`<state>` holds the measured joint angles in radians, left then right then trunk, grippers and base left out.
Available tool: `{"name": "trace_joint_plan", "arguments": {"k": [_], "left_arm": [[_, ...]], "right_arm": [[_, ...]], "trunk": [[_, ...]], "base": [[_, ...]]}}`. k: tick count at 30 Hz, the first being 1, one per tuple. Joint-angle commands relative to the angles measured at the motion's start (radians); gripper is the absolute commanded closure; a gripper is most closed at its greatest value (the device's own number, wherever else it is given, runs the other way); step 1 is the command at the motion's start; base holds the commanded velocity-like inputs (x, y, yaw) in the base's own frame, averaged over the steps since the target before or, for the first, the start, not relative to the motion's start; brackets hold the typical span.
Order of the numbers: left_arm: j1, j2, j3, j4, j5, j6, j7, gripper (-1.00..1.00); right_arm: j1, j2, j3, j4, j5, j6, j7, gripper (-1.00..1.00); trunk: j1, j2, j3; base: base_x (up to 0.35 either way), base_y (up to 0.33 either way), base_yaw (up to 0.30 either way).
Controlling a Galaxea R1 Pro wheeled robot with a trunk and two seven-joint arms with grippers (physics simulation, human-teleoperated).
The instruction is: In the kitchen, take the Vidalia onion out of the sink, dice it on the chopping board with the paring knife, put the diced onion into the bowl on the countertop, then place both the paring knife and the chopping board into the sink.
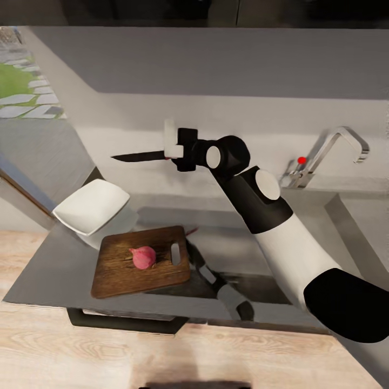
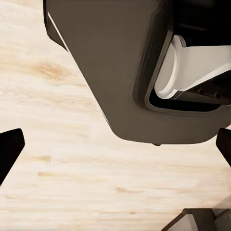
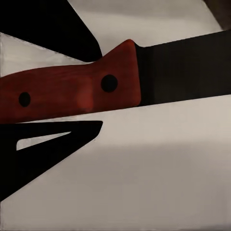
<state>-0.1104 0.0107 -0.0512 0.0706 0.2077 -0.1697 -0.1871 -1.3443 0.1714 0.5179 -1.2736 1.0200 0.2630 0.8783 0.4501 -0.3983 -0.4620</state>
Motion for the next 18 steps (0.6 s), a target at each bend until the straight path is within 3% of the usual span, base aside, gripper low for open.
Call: {"name": "trace_joint_plan", "arguments": {"k": [1, 11, 18], "left_arm": [[-0.002, 0.0, -0.006, 0.005, 0.01, -0.007, -0.006, -1.0], [-0.002, 0.0, -0.006, 0.005, 0.009, -0.007, -0.006, -1.0], [-0.002, 0.015, -0.007, 0.005, 0.009, -0.007, -0.006, -1.0]], "right_arm": [[-0.001, -0.002, 0.001, -0.001, 0.003, 0.007, 0.006, 1.0], [-0.001, -0.003, 0.0, -0.012, 0.003, 0.006, 0.008, 1.0], [-0.001, -0.006, 0.001, -0.044, 0.004, 0.007, 0.009, 1.0]], "trunk": [[0.0, -0.002, -0.002], [0.0, -0.002, -0.002], [0.0, -0.002, -0.002]], "base": [[-0.311, 0.0, 0.0], [-0.309, 0.0, 0.0], [-0.054, 0.0, 0.0]]}}
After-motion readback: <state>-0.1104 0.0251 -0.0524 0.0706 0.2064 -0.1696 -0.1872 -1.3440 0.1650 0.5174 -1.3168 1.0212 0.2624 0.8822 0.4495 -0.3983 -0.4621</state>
